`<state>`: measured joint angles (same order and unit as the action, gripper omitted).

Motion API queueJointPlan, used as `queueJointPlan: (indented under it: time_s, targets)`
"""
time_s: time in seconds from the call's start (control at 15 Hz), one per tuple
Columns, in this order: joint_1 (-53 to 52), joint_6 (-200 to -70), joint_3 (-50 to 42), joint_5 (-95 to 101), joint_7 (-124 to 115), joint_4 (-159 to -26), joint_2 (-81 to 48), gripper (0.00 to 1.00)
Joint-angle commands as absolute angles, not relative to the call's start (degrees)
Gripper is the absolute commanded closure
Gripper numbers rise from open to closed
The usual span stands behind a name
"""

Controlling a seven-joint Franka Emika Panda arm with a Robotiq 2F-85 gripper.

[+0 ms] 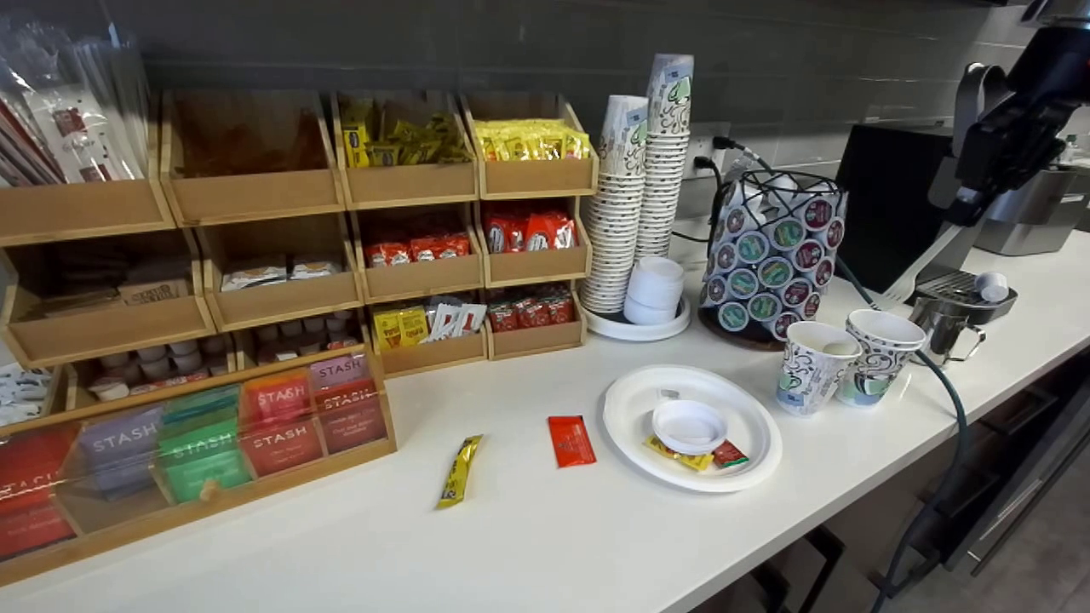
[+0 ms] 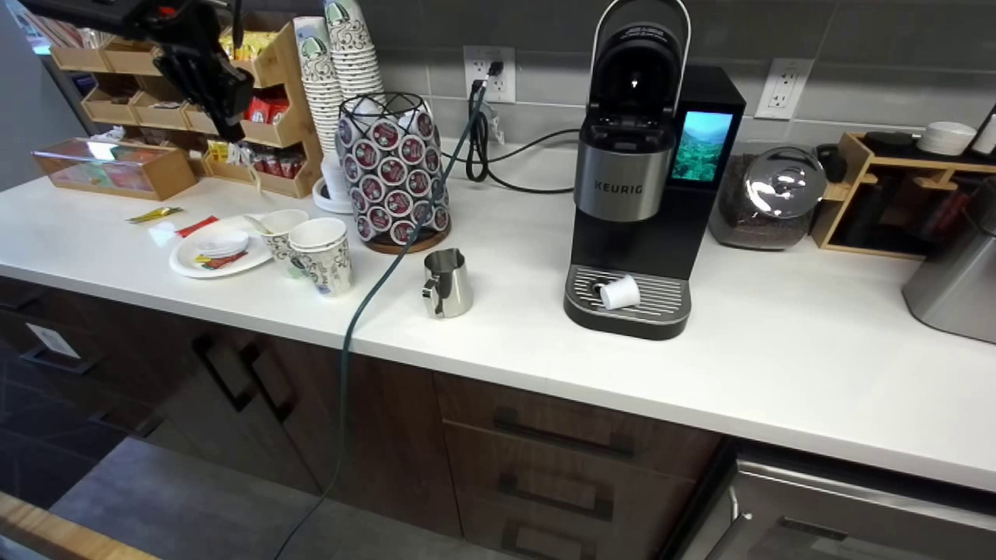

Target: Move the fork to the silver cup

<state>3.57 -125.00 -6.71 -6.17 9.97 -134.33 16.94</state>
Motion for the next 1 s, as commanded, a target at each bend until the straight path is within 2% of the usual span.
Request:
queueJointPlan:
  time_s: [0.0,0.53,0.93]
  targets:
    - [4.8,-128.6,-7.0,-5.6,7.2,-135.9,17.4,0.97]
    - [10.3,-138.4,-7.3,0.0,-4.9,-136.0,15.3,0.97]
    - [15.6,-137.8,-11.0,0.7,-11.4,-132.8,11.3,0.97]
